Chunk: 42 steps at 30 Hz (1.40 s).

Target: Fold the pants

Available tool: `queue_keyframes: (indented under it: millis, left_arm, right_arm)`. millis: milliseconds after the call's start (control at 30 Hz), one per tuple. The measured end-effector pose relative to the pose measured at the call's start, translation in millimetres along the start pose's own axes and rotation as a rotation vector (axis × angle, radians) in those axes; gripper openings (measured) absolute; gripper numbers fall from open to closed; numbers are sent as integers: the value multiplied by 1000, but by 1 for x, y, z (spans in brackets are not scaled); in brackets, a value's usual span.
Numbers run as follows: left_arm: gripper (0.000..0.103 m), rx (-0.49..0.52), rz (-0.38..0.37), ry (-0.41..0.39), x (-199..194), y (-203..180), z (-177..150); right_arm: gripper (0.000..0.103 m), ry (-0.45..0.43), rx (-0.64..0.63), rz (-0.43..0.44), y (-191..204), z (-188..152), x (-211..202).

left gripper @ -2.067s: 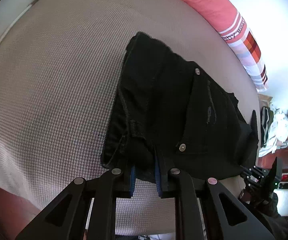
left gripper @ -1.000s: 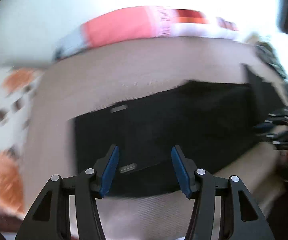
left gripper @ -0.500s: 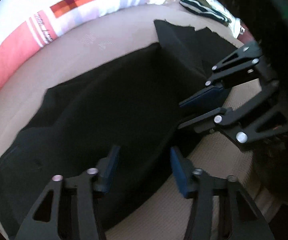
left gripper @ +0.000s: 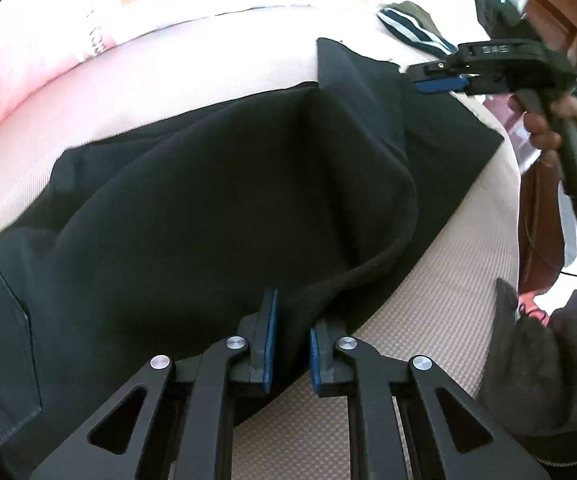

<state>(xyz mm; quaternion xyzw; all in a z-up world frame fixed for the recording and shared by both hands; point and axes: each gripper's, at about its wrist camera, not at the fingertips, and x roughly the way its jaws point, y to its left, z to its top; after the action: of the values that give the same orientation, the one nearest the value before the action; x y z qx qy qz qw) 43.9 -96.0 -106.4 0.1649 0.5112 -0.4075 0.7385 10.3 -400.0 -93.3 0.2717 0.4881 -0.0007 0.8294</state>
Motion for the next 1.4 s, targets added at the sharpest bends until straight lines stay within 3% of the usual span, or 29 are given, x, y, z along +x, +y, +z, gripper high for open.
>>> queue_keyframes:
  millis: [100, 200, 367, 467, 667, 733, 900, 1067, 1233, 1400]
  left_arm:
    - [14, -42, -6, -7, -2, 2, -4]
    - [14, -71, -9, -4, -2, 3, -4]
    - [14, -113, -10, 3, -1, 5, -3]
    - [14, -127, -13, 4, -1, 6, -5]
    - [14, -141, -12, 13, 0, 7, -4]
    - [14, -140, -10, 13, 0, 7, -4]
    - [14, -132, -2, 14, 0, 6, -4]
    - [14, -120, -3, 12, 0, 6, -3]
    - [14, -95, -5, 2, 2, 3, -2]
    - [14, -64, -12, -9, 5, 1, -2]
  right_arm:
    - [39, -47, 209, 28, -59, 18, -1]
    - [39, -98, 321, 77, -95, 33, -1]
    - [35, -114, 389, 62, -115, 49, 11]
    - [30, -118, 424, 95, -124, 57, 19]
    - [26, -100, 401, 113, -123, 66, 26]
    - [13, -85, 383, 111, -118, 68, 29]
    - [4, -107, 329, 36, -106, 71, 25]
    - [4, -239, 187, -92, -70, 57, -36]
    - [3, -307, 159, -297, -69, 6, -89]
    - [3, -222, 271, -409, -112, -54, -79]
